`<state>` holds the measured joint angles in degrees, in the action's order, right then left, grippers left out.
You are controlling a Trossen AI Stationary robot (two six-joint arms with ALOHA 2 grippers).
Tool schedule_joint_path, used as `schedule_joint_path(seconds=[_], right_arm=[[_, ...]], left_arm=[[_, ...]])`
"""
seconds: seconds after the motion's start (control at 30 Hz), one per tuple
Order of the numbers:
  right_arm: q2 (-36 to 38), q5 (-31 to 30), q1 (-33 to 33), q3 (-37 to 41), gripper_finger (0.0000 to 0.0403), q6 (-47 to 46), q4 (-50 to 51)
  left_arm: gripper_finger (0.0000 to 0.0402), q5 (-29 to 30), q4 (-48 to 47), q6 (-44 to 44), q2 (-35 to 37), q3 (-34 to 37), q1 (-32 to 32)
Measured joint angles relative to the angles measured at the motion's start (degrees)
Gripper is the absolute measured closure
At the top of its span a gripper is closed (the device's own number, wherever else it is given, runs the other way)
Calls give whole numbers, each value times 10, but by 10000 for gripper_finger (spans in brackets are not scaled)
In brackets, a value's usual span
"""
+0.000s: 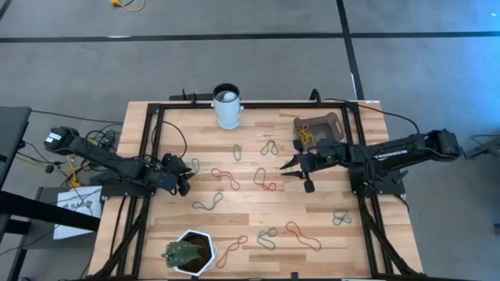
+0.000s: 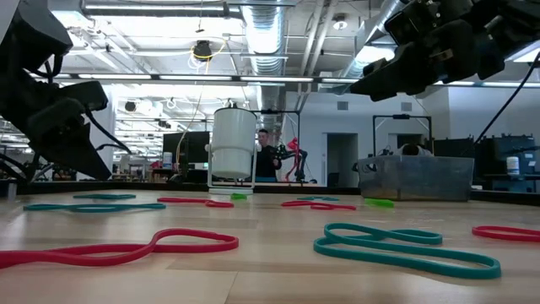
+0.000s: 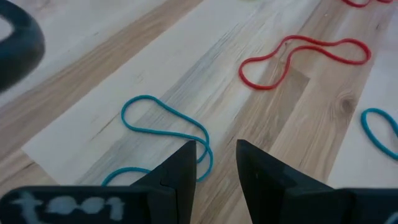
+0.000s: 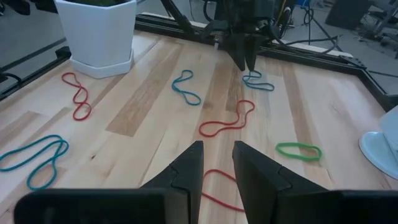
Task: Pick and place items into bin
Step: Put the blue rubber band into the bin
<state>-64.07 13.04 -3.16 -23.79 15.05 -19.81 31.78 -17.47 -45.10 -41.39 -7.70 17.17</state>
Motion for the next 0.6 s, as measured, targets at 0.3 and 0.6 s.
schedule_joint_path(seconds=[0.3, 0.6], right_arm=[[0, 0, 0, 0, 321, 1, 0], [0, 0, 0, 0, 321, 6, 0]], left_arm=[[299, -4, 6, 72, 0, 0, -4], [299, -120, 28, 96, 0, 0, -122]])
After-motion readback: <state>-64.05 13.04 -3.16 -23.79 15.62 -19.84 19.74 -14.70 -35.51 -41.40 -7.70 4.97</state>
